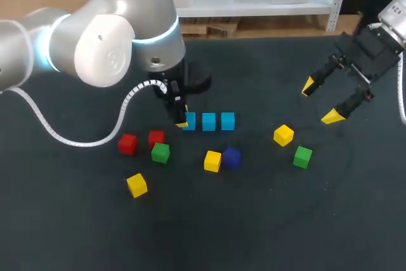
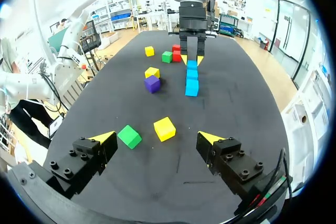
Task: Place the blue cubes, place green cubes on the blue cubes, place the yellow cubes on the green cubes, then place the red cubes on the yellow cubes, and place purple cube on the red cubes.
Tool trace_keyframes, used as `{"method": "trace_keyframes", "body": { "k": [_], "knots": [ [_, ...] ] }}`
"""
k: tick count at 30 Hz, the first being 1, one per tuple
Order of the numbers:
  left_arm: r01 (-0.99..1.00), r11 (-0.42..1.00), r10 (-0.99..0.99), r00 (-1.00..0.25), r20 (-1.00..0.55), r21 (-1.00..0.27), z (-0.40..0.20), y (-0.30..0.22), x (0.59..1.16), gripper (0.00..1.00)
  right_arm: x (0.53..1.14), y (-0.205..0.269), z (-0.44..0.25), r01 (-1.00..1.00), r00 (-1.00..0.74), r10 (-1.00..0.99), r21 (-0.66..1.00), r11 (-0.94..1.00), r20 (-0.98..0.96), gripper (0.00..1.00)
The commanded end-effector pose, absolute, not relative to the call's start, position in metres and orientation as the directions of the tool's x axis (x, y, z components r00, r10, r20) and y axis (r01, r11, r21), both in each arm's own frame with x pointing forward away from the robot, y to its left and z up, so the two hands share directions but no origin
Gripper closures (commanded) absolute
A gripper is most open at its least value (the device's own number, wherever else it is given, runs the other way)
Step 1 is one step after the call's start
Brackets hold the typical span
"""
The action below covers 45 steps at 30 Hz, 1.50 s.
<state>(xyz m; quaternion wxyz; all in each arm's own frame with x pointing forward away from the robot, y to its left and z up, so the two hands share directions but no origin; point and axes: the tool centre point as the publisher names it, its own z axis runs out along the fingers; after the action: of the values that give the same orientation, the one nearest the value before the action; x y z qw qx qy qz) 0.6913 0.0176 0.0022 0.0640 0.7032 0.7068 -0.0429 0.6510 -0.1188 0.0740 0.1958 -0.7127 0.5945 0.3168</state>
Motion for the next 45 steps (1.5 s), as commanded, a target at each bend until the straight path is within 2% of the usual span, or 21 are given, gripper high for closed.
{"method": "trace_keyframes", "body": {
  "k": [1,38,39,41,45],
  "knots": [
    [1.000,0.003,0.989,0.000,-0.149,0.025,0.0017,0.0162,0.6935,1.00,0.6515,-0.1187,0.0737,-0.971,0.093,-0.722,0.098,-0.217,-0.685,0.00],
    [1.000,0.017,0.990,-0.016,-0.137,0.007,-0.0026,0.0206,0.6960,1.00,0.6515,-0.1187,0.0737,-0.971,0.093,-0.722,0.098,-0.217,-0.685,0.00],
    [1.000,0.017,0.990,-0.016,-0.137,0.007,-0.0027,0.0207,0.6961,0.99,0.6515,-0.1187,0.0737,-0.971,0.093,-0.722,0.098,-0.217,-0.685,0.00],
    [1.000,0.014,0.991,-0.013,-0.137,0.006,-0.0027,0.0208,0.6961,0.85,0.6515,-0.1187,0.0737,-0.971,0.093,-0.722,0.098,-0.217,-0.685,0.00],
    [1.000,0.013,0.991,-0.012,-0.137,0.002,-0.0028,0.0208,0.6960,0.77,0.6515,-0.1187,0.0737,-0.971,0.093,-0.722,0.098,-0.217,-0.685,0.00]
  ]
}}
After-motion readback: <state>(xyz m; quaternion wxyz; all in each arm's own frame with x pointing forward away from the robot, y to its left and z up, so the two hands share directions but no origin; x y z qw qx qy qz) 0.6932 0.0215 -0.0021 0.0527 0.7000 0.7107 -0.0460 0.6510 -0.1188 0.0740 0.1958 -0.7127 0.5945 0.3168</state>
